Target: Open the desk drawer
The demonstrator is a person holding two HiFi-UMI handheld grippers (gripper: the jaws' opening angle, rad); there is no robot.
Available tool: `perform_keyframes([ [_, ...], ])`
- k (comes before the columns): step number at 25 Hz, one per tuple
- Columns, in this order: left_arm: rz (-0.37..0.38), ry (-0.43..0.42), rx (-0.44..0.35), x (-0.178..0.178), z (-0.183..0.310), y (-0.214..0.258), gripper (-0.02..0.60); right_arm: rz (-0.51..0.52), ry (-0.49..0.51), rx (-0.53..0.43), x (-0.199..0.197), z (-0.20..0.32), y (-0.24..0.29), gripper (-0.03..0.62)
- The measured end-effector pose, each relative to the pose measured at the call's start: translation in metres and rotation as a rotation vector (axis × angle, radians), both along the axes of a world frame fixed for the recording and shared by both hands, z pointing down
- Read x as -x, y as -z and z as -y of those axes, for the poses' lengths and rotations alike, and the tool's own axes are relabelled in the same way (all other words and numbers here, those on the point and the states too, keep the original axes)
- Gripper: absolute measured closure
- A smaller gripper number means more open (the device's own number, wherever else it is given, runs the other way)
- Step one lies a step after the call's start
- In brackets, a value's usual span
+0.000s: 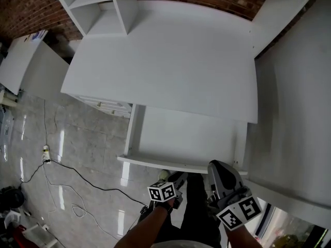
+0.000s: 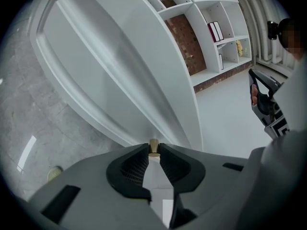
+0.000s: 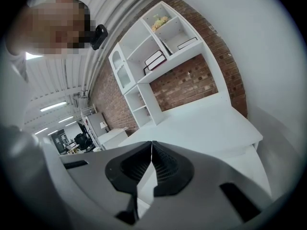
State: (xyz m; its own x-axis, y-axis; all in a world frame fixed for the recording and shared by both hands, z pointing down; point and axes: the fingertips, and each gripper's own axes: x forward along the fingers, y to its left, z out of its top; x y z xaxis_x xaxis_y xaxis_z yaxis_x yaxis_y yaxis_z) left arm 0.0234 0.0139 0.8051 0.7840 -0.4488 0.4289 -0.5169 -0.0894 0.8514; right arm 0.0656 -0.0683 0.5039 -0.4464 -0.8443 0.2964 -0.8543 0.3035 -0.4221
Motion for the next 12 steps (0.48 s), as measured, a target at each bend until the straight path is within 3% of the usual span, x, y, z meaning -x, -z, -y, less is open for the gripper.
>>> perform_keyframes([
  [6, 0.003, -0.042, 0.006, 0.006, -0.005, 0.008, 0.502, 0.018, 0.004, 0.007, -0.004, 0.0, 0.001, 0.577],
  [12, 0.017, -0.155, -0.035, 0.019, -0.023, 0.039, 0.508, 0.045, 0.015, 0.006, 0.004, -0.002, 0.004, 0.577],
])
